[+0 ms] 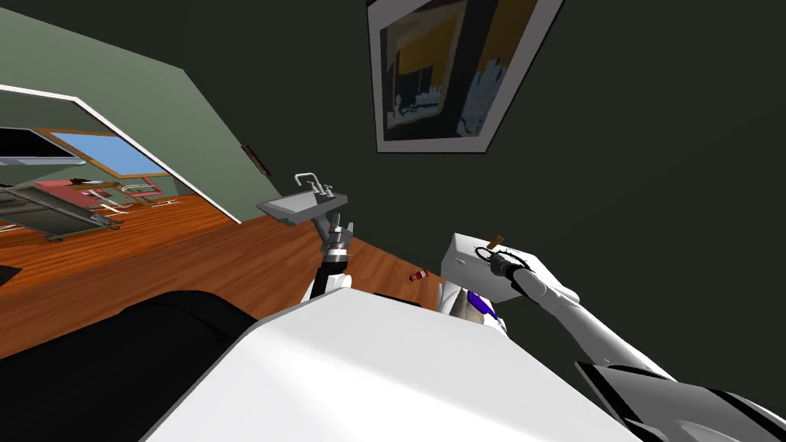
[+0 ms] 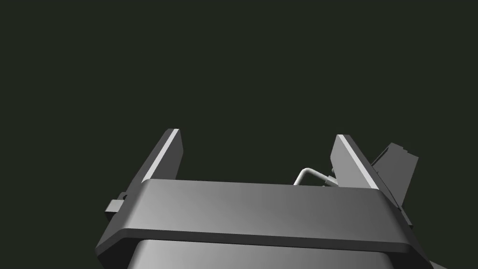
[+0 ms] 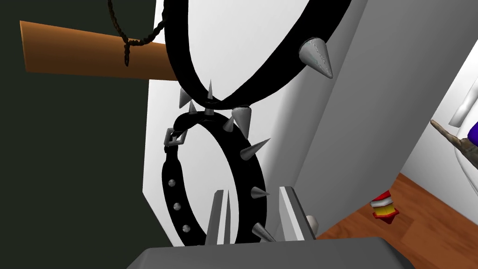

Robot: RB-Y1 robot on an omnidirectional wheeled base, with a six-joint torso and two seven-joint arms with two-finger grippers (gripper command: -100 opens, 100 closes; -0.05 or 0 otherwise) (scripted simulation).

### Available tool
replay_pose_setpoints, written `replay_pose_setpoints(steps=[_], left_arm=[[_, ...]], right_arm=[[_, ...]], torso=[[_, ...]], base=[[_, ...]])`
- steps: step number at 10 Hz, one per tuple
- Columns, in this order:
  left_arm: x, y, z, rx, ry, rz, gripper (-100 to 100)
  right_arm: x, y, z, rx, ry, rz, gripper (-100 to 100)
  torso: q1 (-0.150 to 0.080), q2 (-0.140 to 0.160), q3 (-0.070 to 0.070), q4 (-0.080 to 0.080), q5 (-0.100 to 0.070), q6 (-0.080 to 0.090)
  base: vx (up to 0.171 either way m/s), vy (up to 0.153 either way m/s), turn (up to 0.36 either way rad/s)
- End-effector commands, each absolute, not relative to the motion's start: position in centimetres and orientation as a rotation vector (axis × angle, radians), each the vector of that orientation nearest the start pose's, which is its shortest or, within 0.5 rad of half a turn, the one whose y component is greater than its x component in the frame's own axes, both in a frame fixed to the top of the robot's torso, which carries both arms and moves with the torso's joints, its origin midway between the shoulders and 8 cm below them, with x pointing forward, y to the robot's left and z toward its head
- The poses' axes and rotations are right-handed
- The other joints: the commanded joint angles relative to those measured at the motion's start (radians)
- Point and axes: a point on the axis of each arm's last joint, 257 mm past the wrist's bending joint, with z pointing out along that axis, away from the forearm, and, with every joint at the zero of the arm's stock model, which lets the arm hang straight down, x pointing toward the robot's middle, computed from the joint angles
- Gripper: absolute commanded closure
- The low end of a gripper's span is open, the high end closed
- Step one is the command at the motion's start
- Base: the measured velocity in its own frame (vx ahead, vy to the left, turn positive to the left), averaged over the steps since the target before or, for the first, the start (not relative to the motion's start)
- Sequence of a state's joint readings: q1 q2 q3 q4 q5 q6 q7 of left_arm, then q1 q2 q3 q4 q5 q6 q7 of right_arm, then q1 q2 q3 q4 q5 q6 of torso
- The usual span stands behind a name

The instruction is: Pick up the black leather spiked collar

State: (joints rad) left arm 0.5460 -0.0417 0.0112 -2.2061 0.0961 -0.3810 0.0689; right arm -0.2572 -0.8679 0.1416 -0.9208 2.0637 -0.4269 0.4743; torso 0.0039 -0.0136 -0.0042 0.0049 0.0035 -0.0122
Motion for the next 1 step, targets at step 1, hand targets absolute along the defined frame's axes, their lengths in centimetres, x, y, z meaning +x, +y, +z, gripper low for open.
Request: replay_pose_setpoints(steps=[1], left_arm=[[36.47, 30.88, -5.01, -0.968, 0.641, -1.336, 0]], right_arm=[[50.24, -57.44, -33.87, -1.817, 1.749, -1.029, 0]], torso=[[0.0, 0.0, 0.0, 0.0, 0.0, 0.0]], base=[[0.0, 0.0, 0.0]])
